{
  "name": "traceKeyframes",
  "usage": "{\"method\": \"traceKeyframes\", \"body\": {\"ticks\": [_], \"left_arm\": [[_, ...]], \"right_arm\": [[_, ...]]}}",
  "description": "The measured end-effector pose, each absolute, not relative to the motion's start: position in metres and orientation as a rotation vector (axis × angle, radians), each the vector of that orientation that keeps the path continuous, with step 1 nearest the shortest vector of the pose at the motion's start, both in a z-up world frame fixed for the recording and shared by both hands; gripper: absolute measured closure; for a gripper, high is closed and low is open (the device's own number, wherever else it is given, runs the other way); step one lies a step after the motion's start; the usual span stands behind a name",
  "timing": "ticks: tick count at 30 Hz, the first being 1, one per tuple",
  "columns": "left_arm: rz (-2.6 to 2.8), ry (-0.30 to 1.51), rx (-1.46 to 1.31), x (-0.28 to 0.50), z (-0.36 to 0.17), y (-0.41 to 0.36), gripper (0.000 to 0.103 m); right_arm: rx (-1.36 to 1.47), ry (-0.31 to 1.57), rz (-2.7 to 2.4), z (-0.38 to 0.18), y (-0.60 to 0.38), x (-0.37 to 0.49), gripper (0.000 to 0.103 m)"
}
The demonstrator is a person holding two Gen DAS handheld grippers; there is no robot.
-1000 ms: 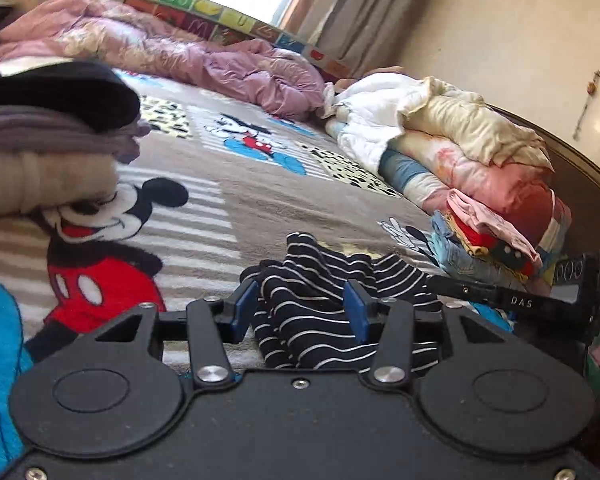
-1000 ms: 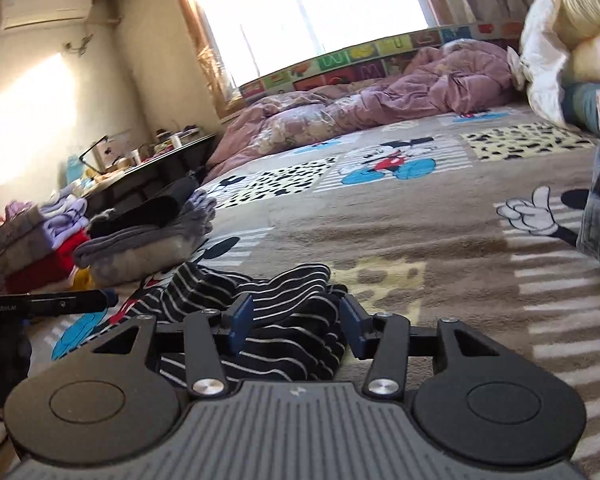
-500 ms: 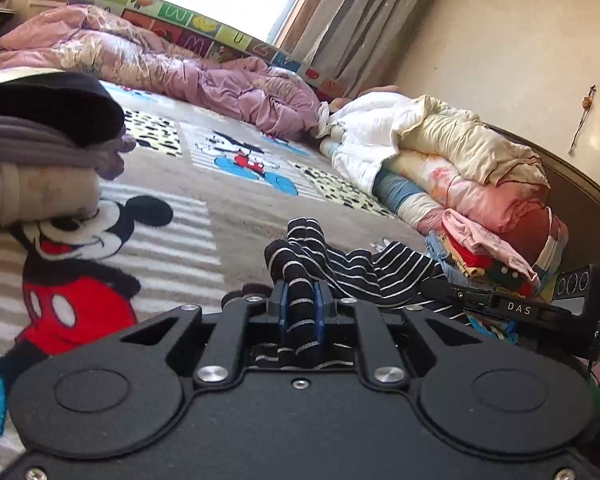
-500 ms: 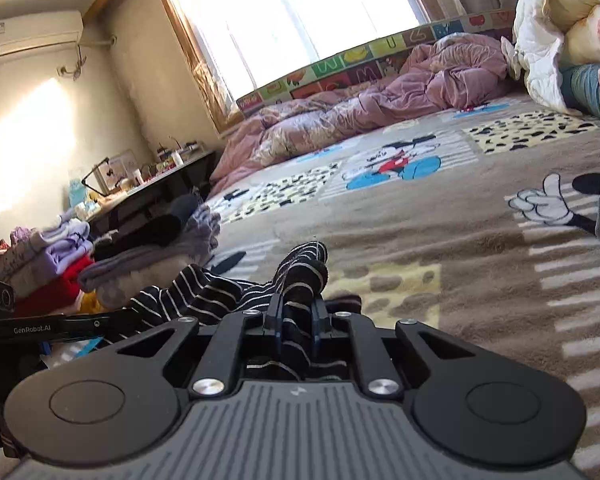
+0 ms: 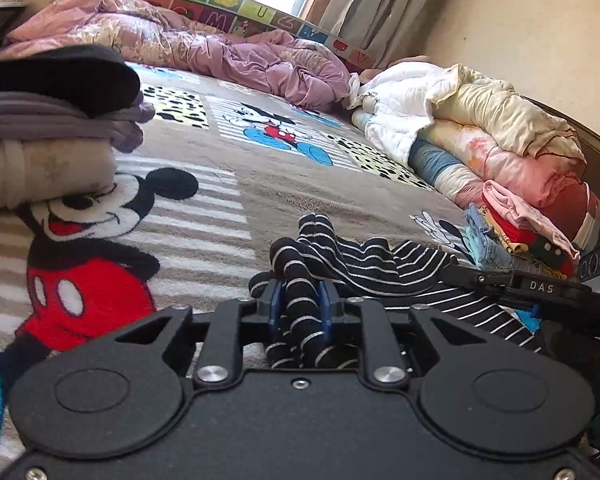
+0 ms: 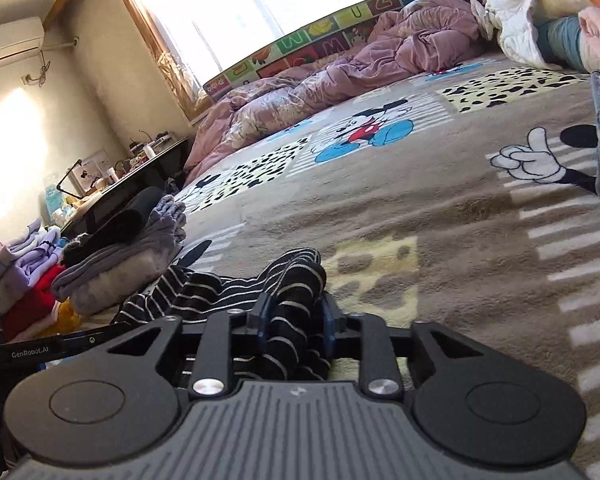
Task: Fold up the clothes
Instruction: 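Release the striped bundle with both grippers and regrip its folded edge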
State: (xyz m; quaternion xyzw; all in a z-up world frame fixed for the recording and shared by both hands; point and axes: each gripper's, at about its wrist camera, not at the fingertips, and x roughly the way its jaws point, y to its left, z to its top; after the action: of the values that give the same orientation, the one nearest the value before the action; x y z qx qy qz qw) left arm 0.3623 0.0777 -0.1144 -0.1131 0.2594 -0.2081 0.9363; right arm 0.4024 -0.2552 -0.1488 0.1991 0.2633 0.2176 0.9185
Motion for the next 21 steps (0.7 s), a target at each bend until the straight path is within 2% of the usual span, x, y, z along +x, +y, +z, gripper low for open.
{"method": "traceKeyframes", "body": {"ticks": [2,6,10,16,21], "left_arm": [[-0.416,0.494,-0.169,0.353,-0.104,0.076,0.071],[-0.503,0.436,-0.058,0.324,-0.087,0.071,0.071],[-0.629,0.453,0.031,0.302,-0.094,0.057,0.071],[-0.646,0.518,0.121,0.304,-0.118,0.043,0.069],[-0.631,0.548,0.121,0.311,-0.131,0.043,0.064]], "right_arm": [[0.398,0.508,0.429,-0.141,-0.26,0.393,0.067],[0.289,0.413,0.487,-0.117,-0.262,0.36,0.067],[0.134,0.363,0.62,-0.106,-0.247,0.318,0.067],[-0.041,0.442,0.657,-0.13,-0.21,0.307,0.066],[-0.052,0.489,0.66,-0.135,-0.206,0.313,0.065]]}}
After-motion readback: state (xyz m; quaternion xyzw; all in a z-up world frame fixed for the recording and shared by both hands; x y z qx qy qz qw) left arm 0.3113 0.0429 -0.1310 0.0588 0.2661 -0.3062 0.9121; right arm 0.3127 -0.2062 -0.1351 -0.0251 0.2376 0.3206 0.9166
